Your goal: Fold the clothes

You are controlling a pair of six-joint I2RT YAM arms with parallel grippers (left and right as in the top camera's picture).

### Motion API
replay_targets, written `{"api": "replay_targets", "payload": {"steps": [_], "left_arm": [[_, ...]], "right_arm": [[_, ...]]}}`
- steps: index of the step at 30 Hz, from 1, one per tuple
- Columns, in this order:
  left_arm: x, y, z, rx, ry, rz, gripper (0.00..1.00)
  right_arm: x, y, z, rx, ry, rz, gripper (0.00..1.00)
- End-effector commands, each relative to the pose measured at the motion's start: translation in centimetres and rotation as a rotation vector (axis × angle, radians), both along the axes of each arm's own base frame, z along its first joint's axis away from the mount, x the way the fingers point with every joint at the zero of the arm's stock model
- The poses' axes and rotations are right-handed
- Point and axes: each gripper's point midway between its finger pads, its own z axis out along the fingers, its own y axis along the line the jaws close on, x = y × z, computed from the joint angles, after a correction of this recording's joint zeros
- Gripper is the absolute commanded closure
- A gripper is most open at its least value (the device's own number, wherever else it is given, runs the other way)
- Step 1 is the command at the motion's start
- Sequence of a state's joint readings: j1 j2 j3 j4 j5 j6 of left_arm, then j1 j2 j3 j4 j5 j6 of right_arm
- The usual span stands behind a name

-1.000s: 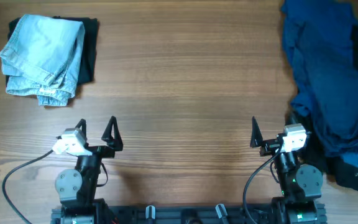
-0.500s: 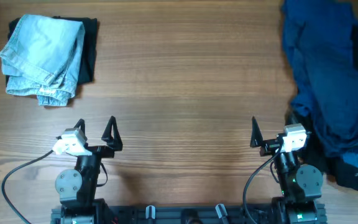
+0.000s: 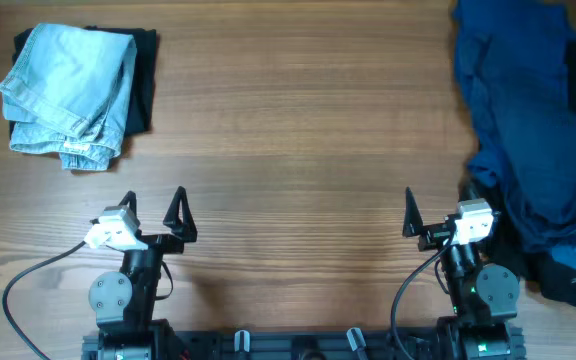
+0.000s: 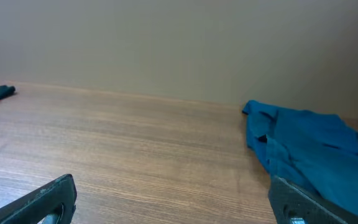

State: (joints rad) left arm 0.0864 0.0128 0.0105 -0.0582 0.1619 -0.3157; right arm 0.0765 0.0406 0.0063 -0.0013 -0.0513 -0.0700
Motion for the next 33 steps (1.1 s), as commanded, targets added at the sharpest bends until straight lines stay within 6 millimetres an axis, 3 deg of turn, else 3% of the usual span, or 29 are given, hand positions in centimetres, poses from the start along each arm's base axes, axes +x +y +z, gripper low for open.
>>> {"api": "replay_targets", "payload": {"steps": [1, 10, 33], "left_arm": [[-0.03, 0.04, -0.13, 0.023, -0.001, 0.003, 0.0], [-0.03, 0.04, -0.13, 0.023, -0.001, 0.003, 0.0], [-0.03, 0.04, -0.13, 0.023, -0.001, 0.003, 0.0]], "right_arm": [[-0.03, -0.17, 0.27, -0.008, -0.014, -0.007, 0.0], [-0.19, -0.19, 1.15, -0.005, -0.052, -0.008, 0.0], [-0.19, -0.19, 0.91, -0.006, -0.042, -0.007, 0.0]]}}
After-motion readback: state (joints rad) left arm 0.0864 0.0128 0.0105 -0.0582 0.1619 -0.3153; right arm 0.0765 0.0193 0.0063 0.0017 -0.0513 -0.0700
